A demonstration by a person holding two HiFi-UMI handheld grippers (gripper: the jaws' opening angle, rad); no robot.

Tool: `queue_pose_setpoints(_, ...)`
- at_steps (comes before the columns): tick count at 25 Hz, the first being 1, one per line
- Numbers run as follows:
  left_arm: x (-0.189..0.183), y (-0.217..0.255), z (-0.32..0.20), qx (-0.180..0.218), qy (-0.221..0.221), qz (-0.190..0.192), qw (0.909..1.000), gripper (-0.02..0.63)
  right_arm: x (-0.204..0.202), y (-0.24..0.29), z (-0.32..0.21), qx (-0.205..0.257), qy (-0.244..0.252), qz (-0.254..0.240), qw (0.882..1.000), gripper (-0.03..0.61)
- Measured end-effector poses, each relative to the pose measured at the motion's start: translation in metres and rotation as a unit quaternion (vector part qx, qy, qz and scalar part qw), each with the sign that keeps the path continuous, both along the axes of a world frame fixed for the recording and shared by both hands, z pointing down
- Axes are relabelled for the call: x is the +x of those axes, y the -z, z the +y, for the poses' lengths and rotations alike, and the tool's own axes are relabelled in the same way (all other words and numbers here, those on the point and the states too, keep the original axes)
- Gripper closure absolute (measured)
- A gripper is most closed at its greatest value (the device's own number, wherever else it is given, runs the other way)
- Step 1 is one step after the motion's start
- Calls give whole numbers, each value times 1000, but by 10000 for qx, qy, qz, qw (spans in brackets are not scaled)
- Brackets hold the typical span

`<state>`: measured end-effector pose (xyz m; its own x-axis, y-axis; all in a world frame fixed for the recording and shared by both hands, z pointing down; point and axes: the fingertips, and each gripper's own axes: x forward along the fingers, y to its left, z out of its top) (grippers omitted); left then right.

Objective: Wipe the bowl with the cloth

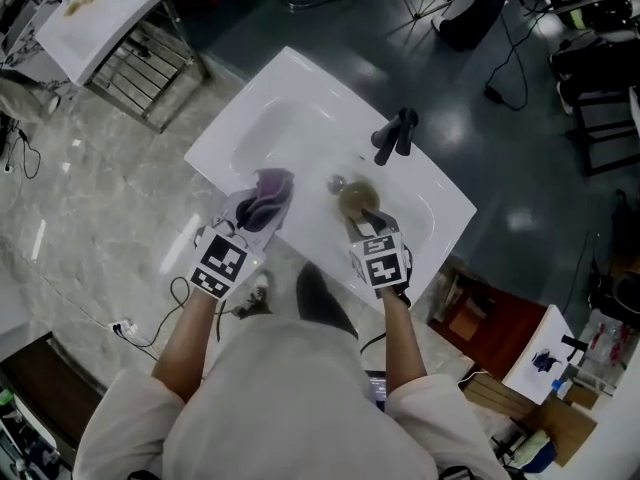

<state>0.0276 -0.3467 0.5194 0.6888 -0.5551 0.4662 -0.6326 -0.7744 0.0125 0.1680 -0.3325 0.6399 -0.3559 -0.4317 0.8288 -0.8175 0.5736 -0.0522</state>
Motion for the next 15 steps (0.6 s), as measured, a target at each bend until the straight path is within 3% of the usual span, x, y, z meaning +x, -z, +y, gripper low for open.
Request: queue_pose_setpoints(15, 1, -56, 2, -699, 395, -171, 9966, 546, 13, -122, -2, -924, 912, 730, 9888, 435)
